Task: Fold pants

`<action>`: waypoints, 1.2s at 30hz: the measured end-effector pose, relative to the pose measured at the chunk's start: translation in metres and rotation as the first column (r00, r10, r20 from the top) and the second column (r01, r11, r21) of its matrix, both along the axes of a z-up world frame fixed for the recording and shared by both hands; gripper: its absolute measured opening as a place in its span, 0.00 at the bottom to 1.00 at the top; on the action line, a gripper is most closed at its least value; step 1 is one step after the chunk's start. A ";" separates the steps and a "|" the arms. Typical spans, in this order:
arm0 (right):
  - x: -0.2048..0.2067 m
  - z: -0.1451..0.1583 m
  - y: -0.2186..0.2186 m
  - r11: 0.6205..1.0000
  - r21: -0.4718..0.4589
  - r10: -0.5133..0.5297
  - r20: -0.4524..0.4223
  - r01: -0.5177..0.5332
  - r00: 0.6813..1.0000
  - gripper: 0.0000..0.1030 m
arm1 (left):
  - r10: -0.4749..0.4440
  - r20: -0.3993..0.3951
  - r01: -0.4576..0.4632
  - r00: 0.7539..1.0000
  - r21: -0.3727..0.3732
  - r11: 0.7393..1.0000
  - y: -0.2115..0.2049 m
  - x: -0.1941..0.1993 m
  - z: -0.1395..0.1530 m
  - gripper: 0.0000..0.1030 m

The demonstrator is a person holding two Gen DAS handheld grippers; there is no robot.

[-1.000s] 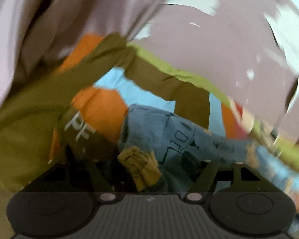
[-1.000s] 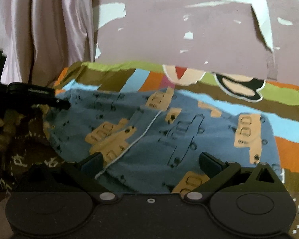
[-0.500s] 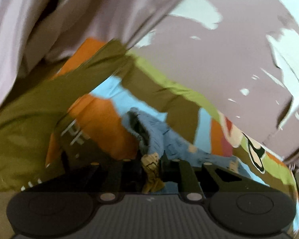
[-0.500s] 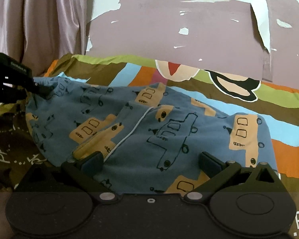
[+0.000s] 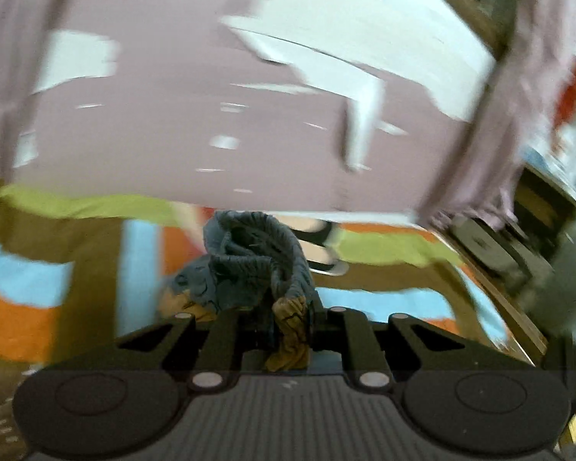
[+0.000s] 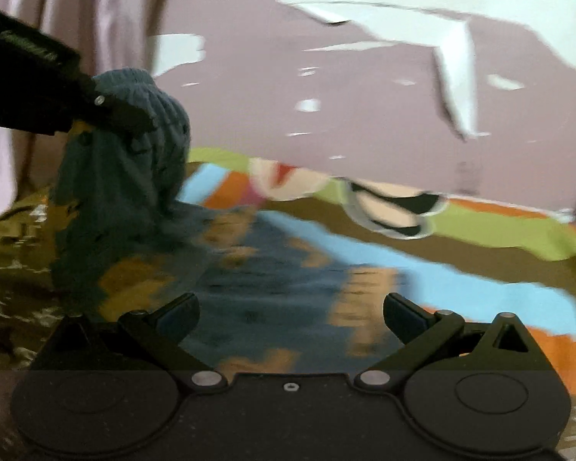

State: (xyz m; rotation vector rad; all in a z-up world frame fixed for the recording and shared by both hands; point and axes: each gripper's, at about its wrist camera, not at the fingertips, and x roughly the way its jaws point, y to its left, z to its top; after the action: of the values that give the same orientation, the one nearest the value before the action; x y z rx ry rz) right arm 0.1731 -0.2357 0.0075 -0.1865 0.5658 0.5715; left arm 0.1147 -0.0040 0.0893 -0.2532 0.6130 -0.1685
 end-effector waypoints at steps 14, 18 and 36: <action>0.030 -0.009 -0.111 0.959 0.095 -0.256 -0.116 0.268 0.960 0.99 | -0.246 -0.081 0.257 0.966 0.205 0.944 -0.114 0.013 -0.076 0.67; 0.034 -0.010 -0.098 0.956 0.223 -0.159 -0.143 0.189 0.977 0.96 | -0.226 -0.075 0.238 0.971 0.294 0.926 -0.105 -0.004 -0.080 0.71; 0.056 -0.044 -0.051 0.931 0.354 0.000 -0.251 0.092 0.968 0.28 | -0.259 -0.111 0.280 0.959 0.493 0.824 -0.143 -0.019 -0.106 0.21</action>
State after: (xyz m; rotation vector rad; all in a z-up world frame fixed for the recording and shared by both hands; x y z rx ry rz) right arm 0.2294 -0.2869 -0.0367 0.2533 0.6933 0.6478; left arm 0.0961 -0.1471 -0.0168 0.3466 0.7093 -0.2694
